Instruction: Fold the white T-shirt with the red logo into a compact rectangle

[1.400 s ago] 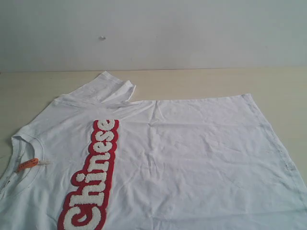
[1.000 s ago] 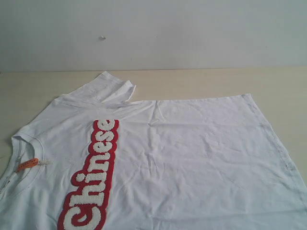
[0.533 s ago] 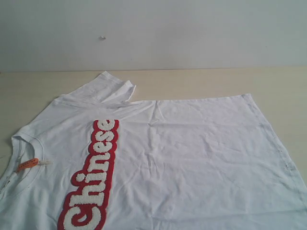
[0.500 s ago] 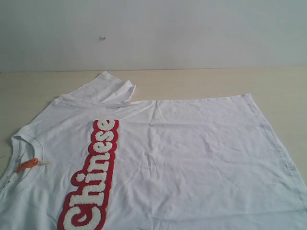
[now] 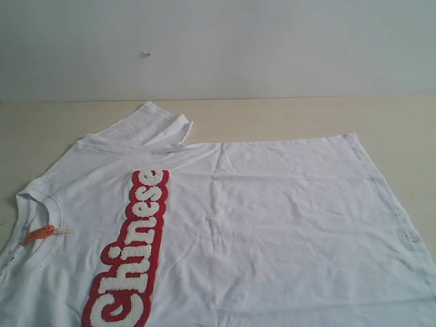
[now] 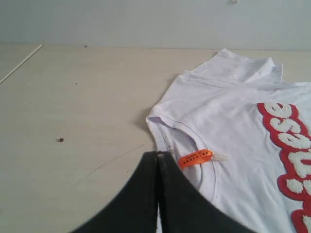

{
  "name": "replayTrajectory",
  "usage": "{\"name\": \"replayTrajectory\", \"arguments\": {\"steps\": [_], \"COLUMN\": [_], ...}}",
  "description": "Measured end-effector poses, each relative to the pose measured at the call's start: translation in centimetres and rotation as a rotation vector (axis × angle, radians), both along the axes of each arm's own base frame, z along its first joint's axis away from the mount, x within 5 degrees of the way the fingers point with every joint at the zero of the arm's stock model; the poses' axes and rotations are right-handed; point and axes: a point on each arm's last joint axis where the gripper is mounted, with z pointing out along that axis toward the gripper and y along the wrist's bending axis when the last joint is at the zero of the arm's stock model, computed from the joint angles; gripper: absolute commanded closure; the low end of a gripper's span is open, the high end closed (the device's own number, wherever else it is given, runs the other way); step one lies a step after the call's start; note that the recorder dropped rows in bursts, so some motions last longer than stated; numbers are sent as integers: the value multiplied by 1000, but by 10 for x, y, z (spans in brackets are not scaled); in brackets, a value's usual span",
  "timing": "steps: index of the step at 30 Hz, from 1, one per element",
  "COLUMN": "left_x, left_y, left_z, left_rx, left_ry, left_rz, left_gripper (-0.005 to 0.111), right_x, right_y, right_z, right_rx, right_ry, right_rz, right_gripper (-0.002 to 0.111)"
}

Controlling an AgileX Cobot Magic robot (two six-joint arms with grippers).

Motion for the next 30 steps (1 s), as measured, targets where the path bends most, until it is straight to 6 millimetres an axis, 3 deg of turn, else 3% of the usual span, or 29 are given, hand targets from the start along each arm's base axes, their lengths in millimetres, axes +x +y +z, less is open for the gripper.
{"name": "replayTrajectory", "arguments": {"steps": [21, 30], "left_x": [0, 4], "left_y": [0, 0], "left_z": [1, 24], "left_rx": [0, -32], "left_ry": [-8, -269], "left_rz": [0, 2], "left_gripper": [107, 107], "right_x": [0, 0], "right_y": [-1, -1], "right_z": [0, 0], "right_rx": [173, 191], "right_ry": [-24, -27], "right_rz": [71, 80], "right_gripper": [108, 108]}}
